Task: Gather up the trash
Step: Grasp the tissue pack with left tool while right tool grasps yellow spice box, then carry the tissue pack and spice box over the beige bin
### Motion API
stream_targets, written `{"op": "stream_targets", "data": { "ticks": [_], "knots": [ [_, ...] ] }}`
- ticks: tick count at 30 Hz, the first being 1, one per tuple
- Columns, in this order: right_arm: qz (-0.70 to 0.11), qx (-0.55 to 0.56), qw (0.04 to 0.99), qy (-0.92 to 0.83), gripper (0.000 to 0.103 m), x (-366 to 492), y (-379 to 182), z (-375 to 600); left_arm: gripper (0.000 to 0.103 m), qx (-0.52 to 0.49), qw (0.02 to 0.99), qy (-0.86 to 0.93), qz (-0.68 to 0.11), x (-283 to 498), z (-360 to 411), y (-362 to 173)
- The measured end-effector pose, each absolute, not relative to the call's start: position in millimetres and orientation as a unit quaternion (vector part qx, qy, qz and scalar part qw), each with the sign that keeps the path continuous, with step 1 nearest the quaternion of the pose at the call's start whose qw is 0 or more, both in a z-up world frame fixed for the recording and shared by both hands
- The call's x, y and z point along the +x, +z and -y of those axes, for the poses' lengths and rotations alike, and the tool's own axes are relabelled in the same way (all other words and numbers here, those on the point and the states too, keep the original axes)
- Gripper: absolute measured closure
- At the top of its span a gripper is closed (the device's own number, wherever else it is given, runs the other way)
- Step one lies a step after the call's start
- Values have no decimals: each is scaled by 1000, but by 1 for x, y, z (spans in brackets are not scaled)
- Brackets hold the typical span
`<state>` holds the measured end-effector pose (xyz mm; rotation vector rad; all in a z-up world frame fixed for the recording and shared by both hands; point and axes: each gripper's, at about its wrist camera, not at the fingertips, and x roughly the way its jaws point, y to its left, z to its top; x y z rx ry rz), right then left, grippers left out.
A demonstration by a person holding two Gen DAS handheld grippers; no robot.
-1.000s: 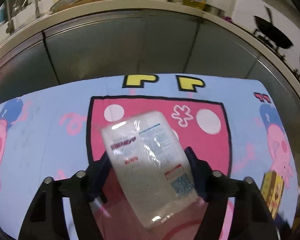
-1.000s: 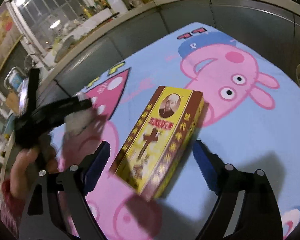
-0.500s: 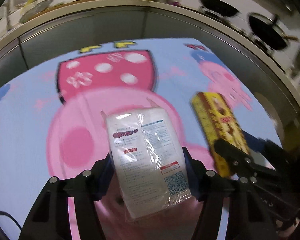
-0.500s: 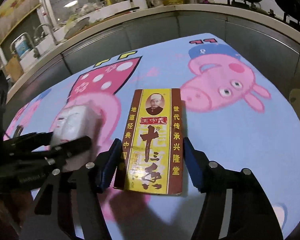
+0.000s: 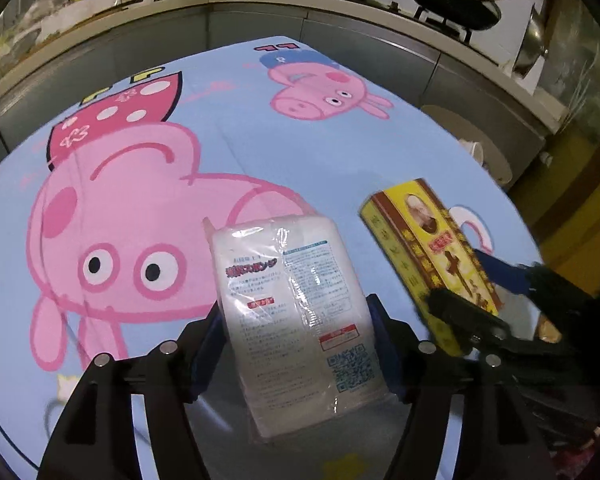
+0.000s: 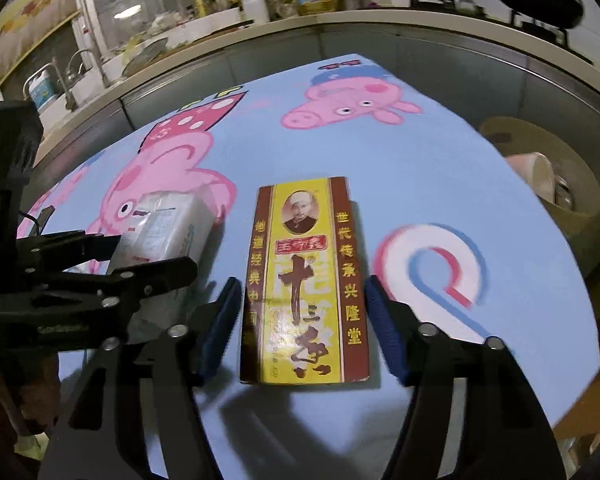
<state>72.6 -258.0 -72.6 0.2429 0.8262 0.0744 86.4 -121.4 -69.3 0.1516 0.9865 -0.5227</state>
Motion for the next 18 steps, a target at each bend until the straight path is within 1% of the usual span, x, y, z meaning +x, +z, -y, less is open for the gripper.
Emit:
{"op": "stream_targets", "data": {
  "ticks": [1,2,10,11,12,13,15,18],
  "knots": [
    [-396,120,910,32,28,68,-72,261,33,70,846,-244,-470,86,121,-69],
    [-392,122,911,30,27,65,-71,262,31,66,845,-238,-473,85,119,-69],
    [-380,85,920,40,24,51,-78,252,31,49,848,-196,-489,77,104,-70],
    [-378,80,921,39,25,50,-80,250,32,50,848,-195,-490,75,104,-70],
    [-375,75,923,37,27,50,-83,249,38,54,850,-192,-487,74,105,-71],
    [-374,69,924,38,46,50,-85,249,42,61,853,-194,-481,72,107,-71],
    [-369,66,926,43,45,50,-86,251,44,67,854,-200,-476,73,111,-70],
    [-345,70,935,36,46,48,-80,264,45,62,846,-227,-479,78,122,-66]
  ]
}}
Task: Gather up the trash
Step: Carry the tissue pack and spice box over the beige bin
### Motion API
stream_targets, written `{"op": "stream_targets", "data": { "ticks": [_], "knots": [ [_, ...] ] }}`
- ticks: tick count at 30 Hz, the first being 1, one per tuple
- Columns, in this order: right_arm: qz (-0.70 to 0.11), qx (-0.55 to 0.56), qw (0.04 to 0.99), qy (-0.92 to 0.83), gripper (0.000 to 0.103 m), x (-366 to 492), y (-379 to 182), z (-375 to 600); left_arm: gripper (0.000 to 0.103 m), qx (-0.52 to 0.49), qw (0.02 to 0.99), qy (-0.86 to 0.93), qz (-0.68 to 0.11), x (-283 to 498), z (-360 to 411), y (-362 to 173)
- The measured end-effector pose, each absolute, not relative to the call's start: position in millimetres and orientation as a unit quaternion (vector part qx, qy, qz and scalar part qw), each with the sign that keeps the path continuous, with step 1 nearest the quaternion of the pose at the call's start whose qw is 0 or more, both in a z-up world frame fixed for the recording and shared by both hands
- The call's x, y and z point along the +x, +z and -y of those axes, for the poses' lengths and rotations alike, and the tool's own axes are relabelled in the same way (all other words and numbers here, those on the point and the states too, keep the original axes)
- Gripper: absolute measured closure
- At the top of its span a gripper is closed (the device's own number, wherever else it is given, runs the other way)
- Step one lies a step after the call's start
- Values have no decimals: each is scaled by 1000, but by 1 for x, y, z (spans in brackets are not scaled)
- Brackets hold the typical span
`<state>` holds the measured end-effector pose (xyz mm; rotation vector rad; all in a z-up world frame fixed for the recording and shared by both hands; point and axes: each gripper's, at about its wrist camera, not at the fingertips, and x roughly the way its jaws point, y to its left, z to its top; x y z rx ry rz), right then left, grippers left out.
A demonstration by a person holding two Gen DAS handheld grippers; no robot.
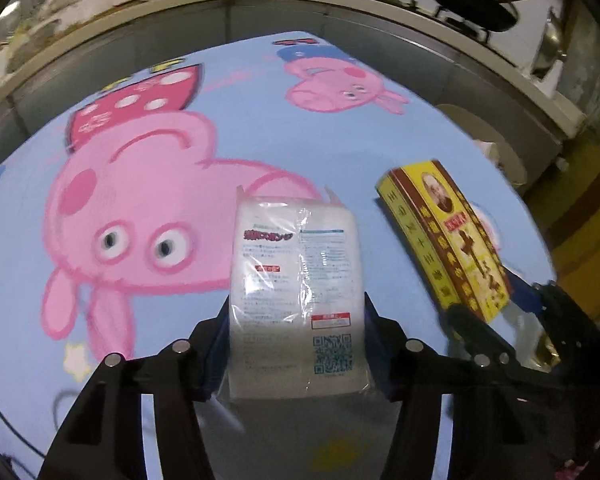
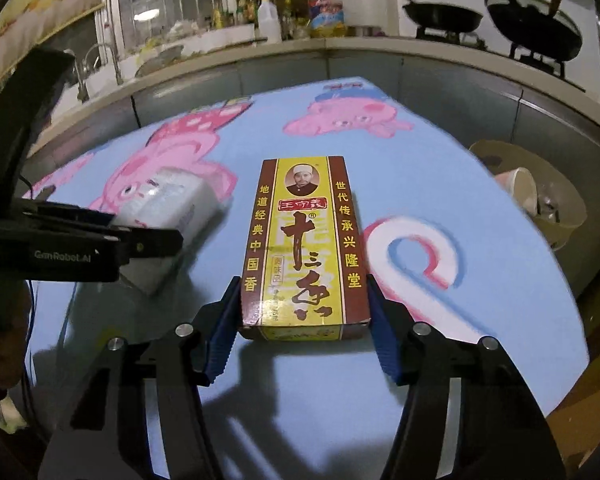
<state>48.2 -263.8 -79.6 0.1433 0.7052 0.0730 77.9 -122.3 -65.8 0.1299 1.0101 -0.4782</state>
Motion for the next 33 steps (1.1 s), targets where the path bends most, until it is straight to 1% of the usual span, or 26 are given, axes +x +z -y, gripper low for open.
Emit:
{"op": "stream_targets", "data": {
  "ticks": [5,10,14,20,25,27,29,33],
  "knots": [
    [-316,89,944,0,46,58,-69,299,45,54,841,-276,-462,93,166,-44],
    [-300,126,944,-49,46,74,-59,360,45,60,833,-333,-438,112,230,-19],
    [-302,173,935,-73,46,93,-55,421,45,55,818,-372,-436,136,284,-7],
    [-348,240,901,-97,45,137,-62,517,45,53,790,-404,-459,168,358,-9],
    [-399,237,880,-106,45,174,-78,552,44,56,777,-406,-478,185,392,-21],
    [-409,238,875,-102,43,184,-85,558,44,54,773,-405,-485,189,399,-25],
    [-397,238,879,-116,32,185,-87,562,44,50,767,-404,-496,195,410,-31],
    [-361,254,886,-142,31,172,-83,572,42,53,766,-399,-501,205,430,-38]
  ]
}}
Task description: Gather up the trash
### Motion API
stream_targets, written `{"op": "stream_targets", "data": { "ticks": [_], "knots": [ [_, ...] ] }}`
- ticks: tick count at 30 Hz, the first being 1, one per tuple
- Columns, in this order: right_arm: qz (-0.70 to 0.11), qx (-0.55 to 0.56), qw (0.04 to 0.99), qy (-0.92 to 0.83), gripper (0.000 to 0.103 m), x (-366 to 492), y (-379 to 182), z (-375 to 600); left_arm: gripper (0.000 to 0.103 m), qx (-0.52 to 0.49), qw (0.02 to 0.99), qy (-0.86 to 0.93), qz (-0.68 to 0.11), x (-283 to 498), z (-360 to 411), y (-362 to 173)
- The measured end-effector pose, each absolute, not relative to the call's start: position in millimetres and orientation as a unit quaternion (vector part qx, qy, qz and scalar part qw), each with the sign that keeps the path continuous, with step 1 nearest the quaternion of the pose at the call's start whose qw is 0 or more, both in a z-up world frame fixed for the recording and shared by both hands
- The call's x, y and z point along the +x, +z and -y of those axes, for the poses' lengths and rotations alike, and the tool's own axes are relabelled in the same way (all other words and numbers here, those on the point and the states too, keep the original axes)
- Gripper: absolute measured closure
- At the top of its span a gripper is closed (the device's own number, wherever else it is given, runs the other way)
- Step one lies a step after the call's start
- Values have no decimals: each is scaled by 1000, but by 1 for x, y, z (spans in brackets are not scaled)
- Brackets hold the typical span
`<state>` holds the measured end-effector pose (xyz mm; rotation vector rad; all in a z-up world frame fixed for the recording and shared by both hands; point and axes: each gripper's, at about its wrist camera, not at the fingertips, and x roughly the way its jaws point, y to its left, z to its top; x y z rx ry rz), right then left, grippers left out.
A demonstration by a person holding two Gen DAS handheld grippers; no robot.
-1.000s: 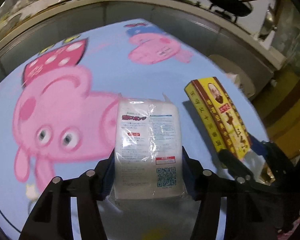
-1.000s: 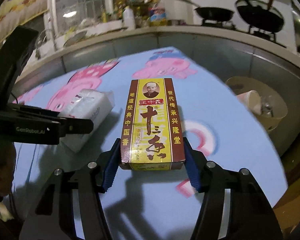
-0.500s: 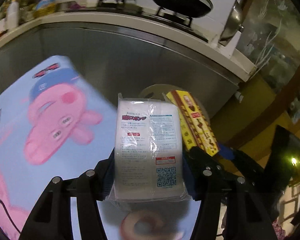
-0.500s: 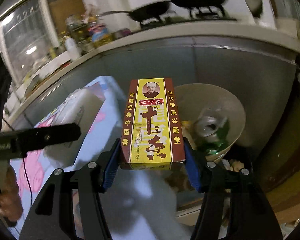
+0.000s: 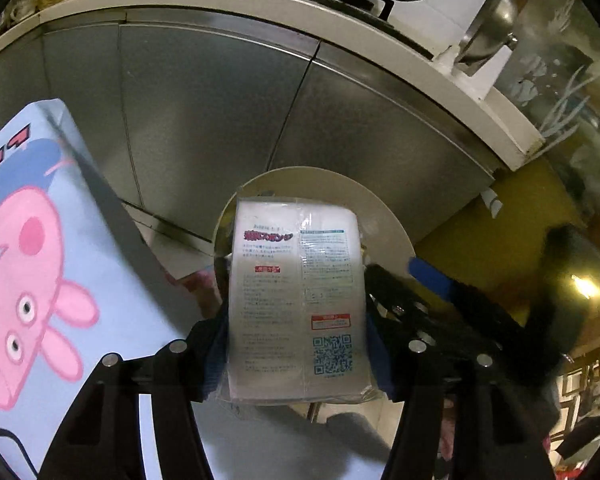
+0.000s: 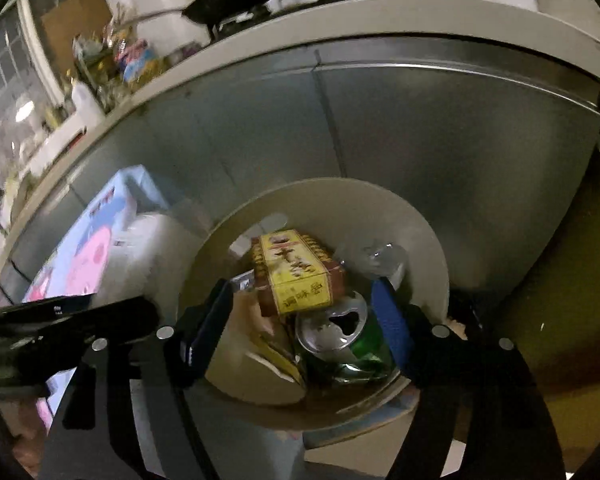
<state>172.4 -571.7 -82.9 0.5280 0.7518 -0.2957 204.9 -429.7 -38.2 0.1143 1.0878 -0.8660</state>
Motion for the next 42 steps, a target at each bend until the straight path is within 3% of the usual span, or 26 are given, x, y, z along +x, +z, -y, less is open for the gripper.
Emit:
{"op": "stream_targets", "data": {
  "ticks": [8,15,16,18,19,22,33,37,39,42],
  "knots": [
    [-288,302,891,-180,31,107,-75,575,41,47,758,-419,-497,202,462,-37],
    [-275,354,876,-181,31,68,-91,573,40,44,739,-430,-517,206,495,-46],
    [-275,359,873,-180,31,65,-94,572,38,48,736,-429,-521,207,499,-49],
    [-276,366,870,-180,31,63,-96,571,15,56,735,-418,-531,211,508,-55],
    [-277,367,869,-180,31,61,-98,570,10,58,739,-407,-533,214,512,-58],
    [-276,374,867,-180,31,54,-102,568,9,58,743,-387,-544,221,513,-65],
    [-262,397,865,-161,31,48,-98,553,9,37,794,-385,-468,193,455,-30],
    [-255,393,870,-151,31,46,-89,540,4,29,823,-373,-428,174,407,-14],
    [-251,388,875,-146,34,44,-84,534,4,30,836,-358,-415,166,379,-10],
    [-246,368,886,-135,49,49,-75,527,4,31,849,-336,-408,158,347,-8]
  ]
}}
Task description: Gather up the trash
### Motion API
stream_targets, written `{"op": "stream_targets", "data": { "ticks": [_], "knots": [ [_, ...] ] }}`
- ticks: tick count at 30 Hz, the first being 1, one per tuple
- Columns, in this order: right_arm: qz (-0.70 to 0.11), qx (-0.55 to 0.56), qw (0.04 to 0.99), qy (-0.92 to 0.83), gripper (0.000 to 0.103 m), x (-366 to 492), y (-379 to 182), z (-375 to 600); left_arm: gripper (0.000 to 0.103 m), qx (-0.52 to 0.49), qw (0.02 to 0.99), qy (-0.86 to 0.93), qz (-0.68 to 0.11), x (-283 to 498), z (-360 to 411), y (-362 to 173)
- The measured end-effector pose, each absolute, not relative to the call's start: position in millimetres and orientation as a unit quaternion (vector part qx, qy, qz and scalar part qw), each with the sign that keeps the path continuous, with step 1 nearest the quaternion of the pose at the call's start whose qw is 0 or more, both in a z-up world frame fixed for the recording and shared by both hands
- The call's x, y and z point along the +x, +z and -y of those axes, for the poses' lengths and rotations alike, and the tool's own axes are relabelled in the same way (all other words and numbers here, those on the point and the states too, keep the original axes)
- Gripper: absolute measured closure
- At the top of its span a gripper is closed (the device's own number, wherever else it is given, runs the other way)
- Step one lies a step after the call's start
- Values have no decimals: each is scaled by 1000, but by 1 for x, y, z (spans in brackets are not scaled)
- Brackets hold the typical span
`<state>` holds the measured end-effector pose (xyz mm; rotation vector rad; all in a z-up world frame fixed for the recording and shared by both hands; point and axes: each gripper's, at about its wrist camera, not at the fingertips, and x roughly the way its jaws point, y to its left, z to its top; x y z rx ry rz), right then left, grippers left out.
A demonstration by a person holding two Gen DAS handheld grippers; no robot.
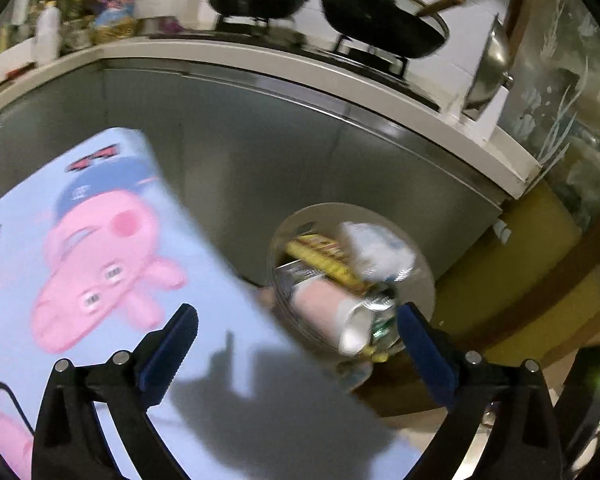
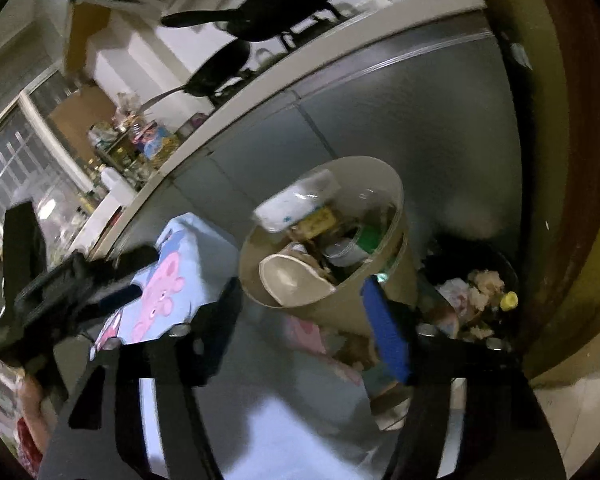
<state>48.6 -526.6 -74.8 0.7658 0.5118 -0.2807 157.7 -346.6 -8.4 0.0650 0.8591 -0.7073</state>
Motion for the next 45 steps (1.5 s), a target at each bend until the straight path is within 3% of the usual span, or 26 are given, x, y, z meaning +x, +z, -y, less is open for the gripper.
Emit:
{"op": "stream_targets", "data": {
  "ticks": [4,8,15,27,33,36,38,45],
  "knots": [
    [-258,290,913,-128,67,94,-56,529,4,39,856,-313,-410,144,313,-7],
    [-313,288,895,-130,72,148,-65,553,4,55,863,-305,-400,126,291,-3],
    [-387,276,863,-174,73,209,-99,579,4,77,872,-297,-381,108,268,7],
    [-285,307,901,-113,69,93,-33,502,4,106,889,-271,-352,79,254,23],
    [-257,318,906,-110,48,26,-21,449,4,112,899,-256,-337,59,231,31],
    [-248,317,909,-112,45,5,-8,428,4,114,905,-247,-326,50,218,37],
    [-241,314,912,-111,32,-6,2,415,4,113,910,-240,-318,44,208,42],
    [-223,297,923,-96,23,-31,32,372,4,96,922,-225,-302,29,174,56]
  ]
}}
